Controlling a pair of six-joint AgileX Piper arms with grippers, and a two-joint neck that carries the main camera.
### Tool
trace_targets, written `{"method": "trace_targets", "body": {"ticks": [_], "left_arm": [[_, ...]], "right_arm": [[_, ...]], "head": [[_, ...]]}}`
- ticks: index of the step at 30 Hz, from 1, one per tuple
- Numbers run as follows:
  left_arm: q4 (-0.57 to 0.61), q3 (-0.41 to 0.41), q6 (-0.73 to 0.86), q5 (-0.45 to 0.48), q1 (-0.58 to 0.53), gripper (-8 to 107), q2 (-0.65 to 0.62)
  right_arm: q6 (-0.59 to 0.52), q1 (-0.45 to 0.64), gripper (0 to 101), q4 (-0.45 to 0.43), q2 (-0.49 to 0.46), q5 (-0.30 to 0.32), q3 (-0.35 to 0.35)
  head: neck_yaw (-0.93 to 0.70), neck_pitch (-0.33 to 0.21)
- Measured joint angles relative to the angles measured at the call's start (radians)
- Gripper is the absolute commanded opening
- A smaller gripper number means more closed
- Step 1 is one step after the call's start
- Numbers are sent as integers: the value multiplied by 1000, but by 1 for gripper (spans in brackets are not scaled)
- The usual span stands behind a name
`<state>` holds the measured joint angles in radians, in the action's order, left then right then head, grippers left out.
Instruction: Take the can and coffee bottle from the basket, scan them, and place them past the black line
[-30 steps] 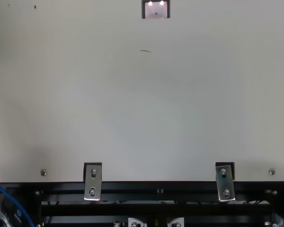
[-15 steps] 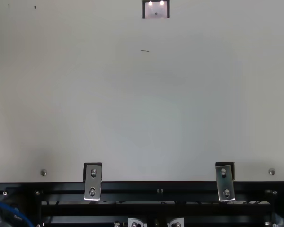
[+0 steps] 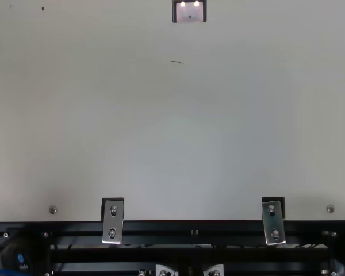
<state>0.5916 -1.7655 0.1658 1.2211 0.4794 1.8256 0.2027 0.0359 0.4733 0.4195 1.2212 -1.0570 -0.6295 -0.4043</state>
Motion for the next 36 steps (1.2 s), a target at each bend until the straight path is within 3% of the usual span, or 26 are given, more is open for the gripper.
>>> {"method": "trace_targets", "body": {"ticks": [8, 17, 26, 36], "left_arm": [[178, 241, 20, -2, -70, 10, -156], [396, 456, 9, -2, -187, 10, -256], [651, 579, -83, -2, -267, 10, -384], [854, 701, -259, -2, -249, 10, -555]], "right_arm": [[0, 0, 101, 0, 0, 0, 0], [0, 0, 101, 0, 0, 0, 0], [0, 0, 101, 0, 0, 0, 0], [0, 0, 101, 0, 0, 0, 0]], "head": [[0, 0], [0, 0], [0, 0], [0, 0]]}}
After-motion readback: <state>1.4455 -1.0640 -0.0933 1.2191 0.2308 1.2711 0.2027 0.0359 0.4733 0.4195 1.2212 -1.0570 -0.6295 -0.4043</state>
